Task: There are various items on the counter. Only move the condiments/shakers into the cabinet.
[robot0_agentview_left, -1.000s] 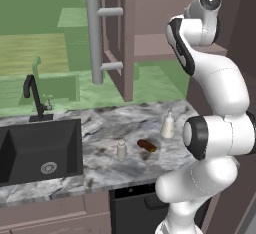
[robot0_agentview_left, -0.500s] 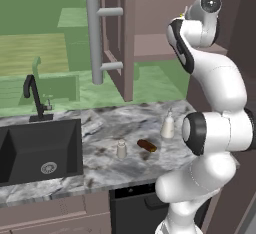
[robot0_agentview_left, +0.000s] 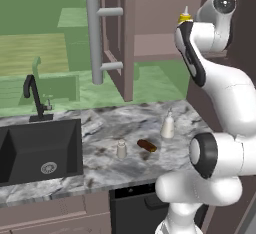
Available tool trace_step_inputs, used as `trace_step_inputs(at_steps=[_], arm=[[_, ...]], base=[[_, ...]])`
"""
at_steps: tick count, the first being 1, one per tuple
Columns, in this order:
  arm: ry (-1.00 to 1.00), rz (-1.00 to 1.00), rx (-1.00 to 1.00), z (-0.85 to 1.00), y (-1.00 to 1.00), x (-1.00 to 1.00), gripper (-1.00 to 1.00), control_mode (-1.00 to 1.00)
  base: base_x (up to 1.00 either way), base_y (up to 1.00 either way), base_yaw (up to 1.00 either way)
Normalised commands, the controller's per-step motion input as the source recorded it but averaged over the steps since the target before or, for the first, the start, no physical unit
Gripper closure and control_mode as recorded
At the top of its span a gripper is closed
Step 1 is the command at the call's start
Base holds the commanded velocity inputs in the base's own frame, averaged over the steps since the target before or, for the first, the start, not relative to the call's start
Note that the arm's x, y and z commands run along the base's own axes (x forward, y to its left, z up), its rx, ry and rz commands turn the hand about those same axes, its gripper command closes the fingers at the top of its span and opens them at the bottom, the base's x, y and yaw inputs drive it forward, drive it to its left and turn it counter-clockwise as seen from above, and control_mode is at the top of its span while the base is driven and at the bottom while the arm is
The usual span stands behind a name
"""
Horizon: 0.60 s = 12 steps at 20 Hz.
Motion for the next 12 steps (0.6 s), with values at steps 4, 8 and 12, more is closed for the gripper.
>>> trace_step_inputs(at_steps=[4,8,12], arm=[[0.00,0.00,-0.01,-0.54,0.42,-1.00,-1.00,-1.00],[0.00,0.00,-0.01,-0.69,0.50,-1.00,-1.00,-1.00],[0.09,0.00,0.00,-0.77,0.48,-1.00,-1.00,-1.00]], base=[[0.00,0.00,0.00],[0.00,0.00,0.00],[0.00,0.00,0.00]])
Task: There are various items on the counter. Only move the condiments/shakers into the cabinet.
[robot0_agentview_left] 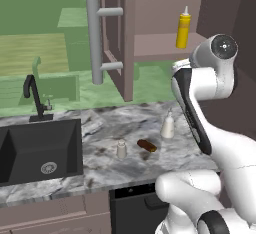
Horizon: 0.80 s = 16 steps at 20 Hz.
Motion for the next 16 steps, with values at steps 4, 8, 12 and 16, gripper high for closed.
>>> trace_step_inputs(at_steps=[4,8,12,16], arm=[[0.20,0.00,0.00,-0.74,0.28,-0.91,-1.00,-1.00],[0.09,0.00,0.00,-0.28,0.00,-0.04,-1.00,-1.00],[0.12,0.00,0.10,-0.81,0.00,-0.03,-1.00,-1.00],[0.02,0.00,0.20,-0.75,-0.05,-0.01,-1.00,-1.00]], base=[[0.00,0.00,0.00],[0.00,0.00,0.00],[0.00,0.00,0.00],[0.00,0.00,0.00]])
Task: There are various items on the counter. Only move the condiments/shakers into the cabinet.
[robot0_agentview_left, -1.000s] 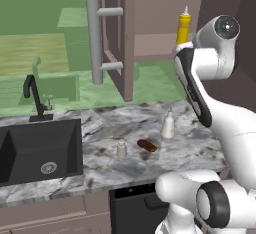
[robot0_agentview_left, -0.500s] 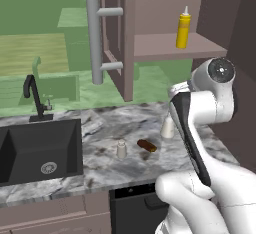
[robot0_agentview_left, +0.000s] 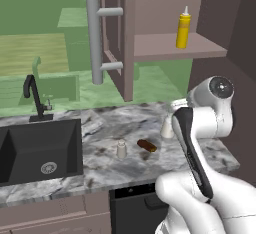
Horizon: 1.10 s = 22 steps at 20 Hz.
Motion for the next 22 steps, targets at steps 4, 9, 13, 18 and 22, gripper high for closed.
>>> trace_step_inputs(at_steps=[4,9,13,18,22], arm=[[0.00,0.00,0.30,-0.54,-0.01,0.00,-1.00,-1.00],[0.00,0.00,0.01,-0.22,0.00,0.10,-1.00,-1.00],[0.06,0.00,-0.02,-0.13,0.00,0.42,-1.00,-1.00],[0.14,-0.13,-0.01,-0.21,0.00,0.45,-1.00,-1.00],[0.15,-0.05,0.00,-0.02,0.00,0.36,-1.00,-1.00]], base=[[0.00,0.00,0.00],[0.00,0.00,0.00],[0.00,0.00,0.00],[0.00,0.00,0.00],[0.00,0.00,0.00]])
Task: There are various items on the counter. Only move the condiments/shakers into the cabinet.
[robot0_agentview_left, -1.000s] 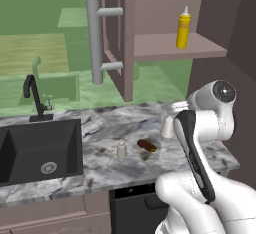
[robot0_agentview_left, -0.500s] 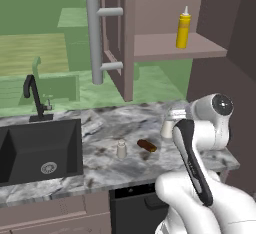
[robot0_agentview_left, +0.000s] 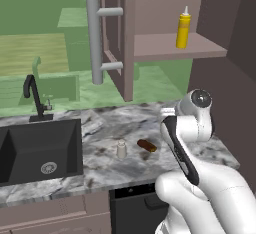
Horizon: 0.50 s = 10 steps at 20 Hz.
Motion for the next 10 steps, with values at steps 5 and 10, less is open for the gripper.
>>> trace_step_inputs(at_steps=[5,10], arm=[[0.11,0.00,0.00,-0.10,-0.04,0.12,-1.00,-1.00],[0.02,0.00,0.00,-0.20,-0.20,0.00,-1.00,-1.00]], base=[[0.00,0.00,0.00],[0.00,0.00,0.00]])
